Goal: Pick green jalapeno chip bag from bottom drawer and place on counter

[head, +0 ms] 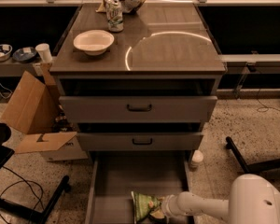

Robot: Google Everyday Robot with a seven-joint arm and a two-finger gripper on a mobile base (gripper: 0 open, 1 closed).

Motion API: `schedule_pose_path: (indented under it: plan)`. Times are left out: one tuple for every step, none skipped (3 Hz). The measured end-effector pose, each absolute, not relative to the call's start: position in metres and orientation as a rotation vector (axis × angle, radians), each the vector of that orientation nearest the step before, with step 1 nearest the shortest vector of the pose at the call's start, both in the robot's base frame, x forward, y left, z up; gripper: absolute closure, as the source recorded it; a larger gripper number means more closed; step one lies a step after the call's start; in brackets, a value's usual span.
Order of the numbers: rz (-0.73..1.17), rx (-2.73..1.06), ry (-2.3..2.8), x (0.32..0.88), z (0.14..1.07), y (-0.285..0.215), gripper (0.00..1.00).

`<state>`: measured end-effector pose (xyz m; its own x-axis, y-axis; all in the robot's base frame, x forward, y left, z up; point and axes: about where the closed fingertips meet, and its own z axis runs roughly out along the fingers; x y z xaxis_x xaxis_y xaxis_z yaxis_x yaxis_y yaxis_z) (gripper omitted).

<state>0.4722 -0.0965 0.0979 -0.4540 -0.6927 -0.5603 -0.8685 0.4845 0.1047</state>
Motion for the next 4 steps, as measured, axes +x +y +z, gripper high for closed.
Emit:
schedule_pose_path:
  plan:
    - [0.501, -1.362, 2.345, 0.479, 0.121, -0.104, 1.00]
    - [0.414, -1.502, 2.493, 0.508, 0.195, -0.125, 1.00]
    - [0.328, -1.537, 2.555, 0.560, 0.280, -0.136, 1.00]
    - [0.272, -1.545, 2.618, 0.595, 0.355, -0.146, 1.00]
